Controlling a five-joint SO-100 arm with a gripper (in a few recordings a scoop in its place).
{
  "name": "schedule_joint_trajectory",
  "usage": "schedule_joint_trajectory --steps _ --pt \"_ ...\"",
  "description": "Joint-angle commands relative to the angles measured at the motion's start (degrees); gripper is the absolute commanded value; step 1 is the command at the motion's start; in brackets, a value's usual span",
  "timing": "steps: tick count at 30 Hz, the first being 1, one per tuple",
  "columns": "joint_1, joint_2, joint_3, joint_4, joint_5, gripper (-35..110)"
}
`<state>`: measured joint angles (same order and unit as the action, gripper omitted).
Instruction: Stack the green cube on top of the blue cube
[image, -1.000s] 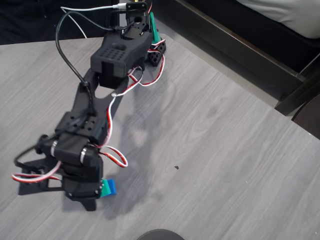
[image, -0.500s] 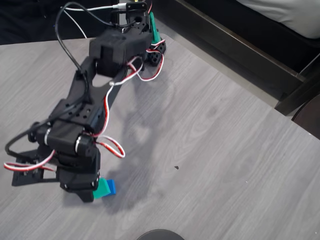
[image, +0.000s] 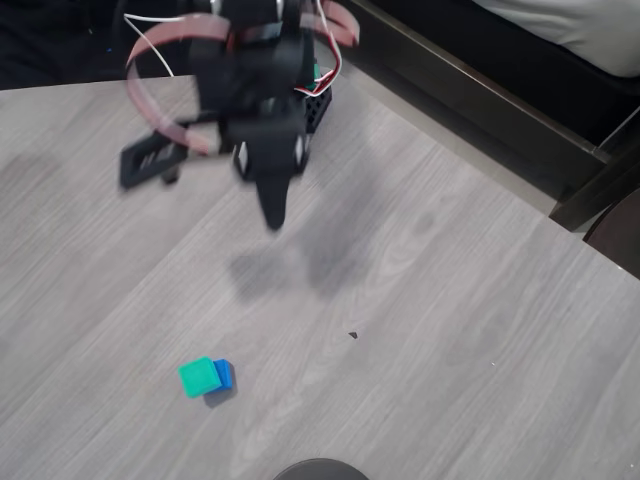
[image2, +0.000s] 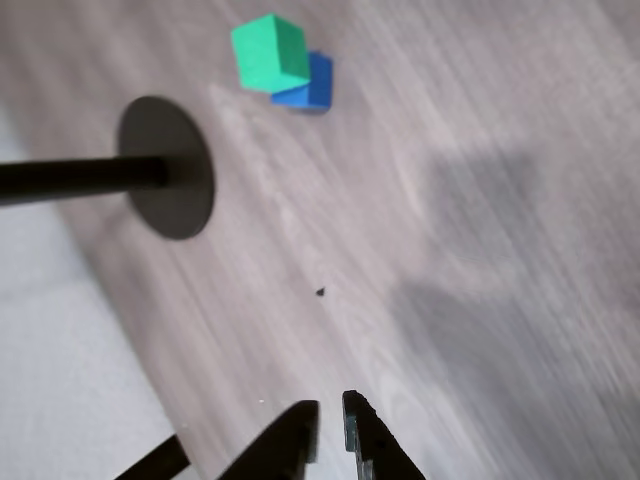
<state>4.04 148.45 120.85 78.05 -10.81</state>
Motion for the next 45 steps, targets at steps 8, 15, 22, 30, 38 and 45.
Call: schedule_joint_trajectory --steps 8,15,22,30,38,45 --pt "-0.8 30.7 33.7 -6.2 2.9 0" --pt "-0.4 42.6 44.3 -3.3 2.5 0" --pt "-1.0 42.6 53.8 -6.3 3.0 0" --pt "-0.6 42.7 56.6 -7.9 3.3 0" --pt "-0.7 42.7 56.6 -7.9 3.3 0" --pt "-0.7 42.7 56.6 -7.9 3.3 0"
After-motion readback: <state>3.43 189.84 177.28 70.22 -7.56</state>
